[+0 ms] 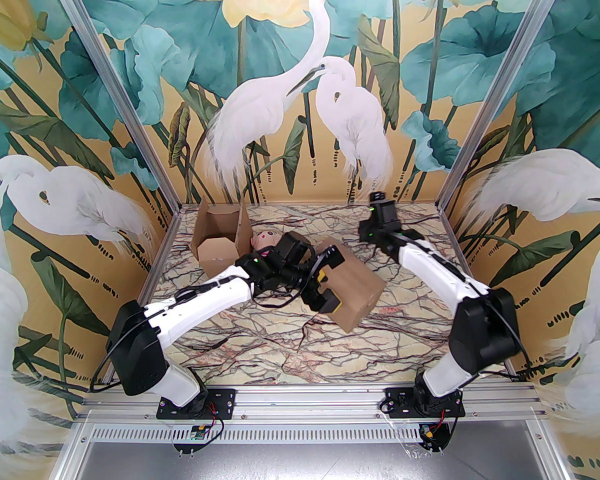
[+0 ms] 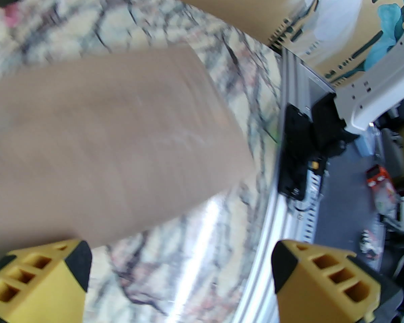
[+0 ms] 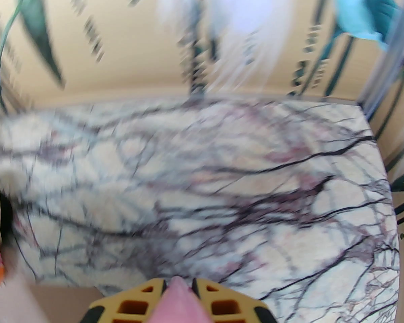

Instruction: Unpack the express box

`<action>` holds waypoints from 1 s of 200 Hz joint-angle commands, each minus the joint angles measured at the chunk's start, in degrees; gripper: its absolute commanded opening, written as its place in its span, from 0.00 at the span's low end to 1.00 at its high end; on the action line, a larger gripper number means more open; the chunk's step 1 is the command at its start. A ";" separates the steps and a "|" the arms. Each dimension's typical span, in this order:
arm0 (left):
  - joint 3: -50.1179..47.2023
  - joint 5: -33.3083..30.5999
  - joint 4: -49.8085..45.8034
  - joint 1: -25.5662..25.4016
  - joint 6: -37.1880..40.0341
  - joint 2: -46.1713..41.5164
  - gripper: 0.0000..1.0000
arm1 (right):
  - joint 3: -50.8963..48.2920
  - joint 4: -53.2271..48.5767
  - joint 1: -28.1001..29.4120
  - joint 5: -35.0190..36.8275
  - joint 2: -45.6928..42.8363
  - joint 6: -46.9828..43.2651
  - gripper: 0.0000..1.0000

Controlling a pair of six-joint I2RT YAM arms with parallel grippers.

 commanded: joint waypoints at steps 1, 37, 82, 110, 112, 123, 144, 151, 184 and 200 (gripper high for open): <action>2.19 -6.45 -4.51 1.28 9.45 -0.18 0.95 | -1.00 0.99 -2.06 -2.30 -2.40 1.96 0.00; 5.91 -5.15 -1.10 6.49 4.72 3.06 0.98 | -4.16 -2.97 -3.43 -1.55 -7.64 2.19 0.00; 19.45 -0.21 -2.97 15.87 -10.17 16.31 0.97 | -18.97 -13.83 -1.54 3.50 -26.44 6.96 0.00; 20.71 4.79 0.32 16.99 -16.08 20.43 0.96 | -27.90 -18.66 4.05 7.47 -37.51 12.01 0.00; 20.40 5.14 0.91 16.99 -16.42 20.43 0.96 | -28.29 -19.04 4.41 7.73 -38.01 12.29 0.00; 18.50 6.49 3.75 17.07 -18.47 20.21 0.96 | -30.32 -20.48 6.86 9.30 -39.76 13.95 0.00; 15.02 9.15 7.63 17.08 -21.56 19.64 0.96 | -32.33 -20.66 10.33 8.54 -39.60 15.06 0.00; 13.92 9.65 8.44 17.07 -22.26 19.31 0.95 | -32.58 -20.38 11.36 7.47 -38.90 14.91 0.00; 6.64 10.66 13.13 17.07 -24.63 15.91 0.95 | -33.40 -16.86 13.15 6.07 -36.03 15.85 0.00; 3.02 11.36 14.15 17.06 -25.38 13.77 0.94 | -33.61 -13.19 13.18 5.81 -34.35 15.33 0.00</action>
